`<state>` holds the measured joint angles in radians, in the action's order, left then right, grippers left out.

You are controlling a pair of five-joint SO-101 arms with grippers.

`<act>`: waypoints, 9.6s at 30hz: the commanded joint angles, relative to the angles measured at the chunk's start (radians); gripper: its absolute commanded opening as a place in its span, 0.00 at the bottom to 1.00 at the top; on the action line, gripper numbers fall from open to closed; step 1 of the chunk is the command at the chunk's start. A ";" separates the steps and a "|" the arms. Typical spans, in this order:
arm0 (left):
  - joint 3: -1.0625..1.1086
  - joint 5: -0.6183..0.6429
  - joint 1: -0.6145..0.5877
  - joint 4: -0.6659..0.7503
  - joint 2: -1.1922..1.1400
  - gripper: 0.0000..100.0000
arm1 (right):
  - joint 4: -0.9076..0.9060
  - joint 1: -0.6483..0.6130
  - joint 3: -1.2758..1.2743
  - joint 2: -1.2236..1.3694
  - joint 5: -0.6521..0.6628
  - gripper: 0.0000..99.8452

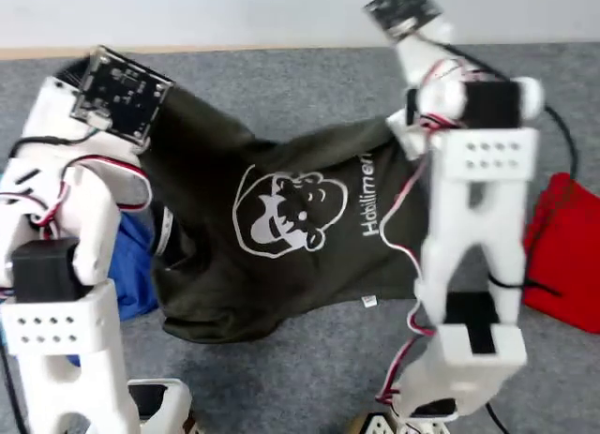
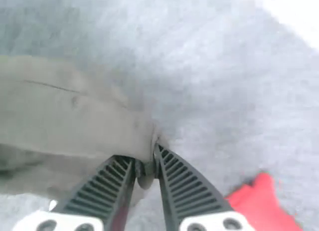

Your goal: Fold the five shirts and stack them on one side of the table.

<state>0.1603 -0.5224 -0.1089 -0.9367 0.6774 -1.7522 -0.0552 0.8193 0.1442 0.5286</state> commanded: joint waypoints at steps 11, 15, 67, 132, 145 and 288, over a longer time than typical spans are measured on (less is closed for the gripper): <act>-0.076 -0.009 -0.025 0.005 0.008 0.01 | -0.042 0.214 0.034 -0.171 0.009 0.01; -0.076 -0.009 -0.023 -0.112 0.006 0.01 | -0.042 0.147 -0.132 -0.173 0.006 0.01; 0.223 -0.173 -0.017 -0.396 0.014 0.01 | -0.038 -0.414 -0.755 0.079 0.003 0.27; 0.257 -0.175 -0.017 -0.374 0.006 0.01 | -0.041 -0.372 -0.669 0.271 0.046 0.14; 0.268 -0.176 -0.020 -0.353 0.006 0.01 | -0.035 -0.437 -0.663 0.395 0.052 0.11; -0.208 -0.229 0.061 0.322 -0.609 0.01 | 1.152 0.191 -1.188 -0.641 0.512 0.01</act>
<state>-0.0146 -0.7373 -0.0322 -0.7541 0.1757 -0.8224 0.1396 -0.3529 -0.5631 1.0303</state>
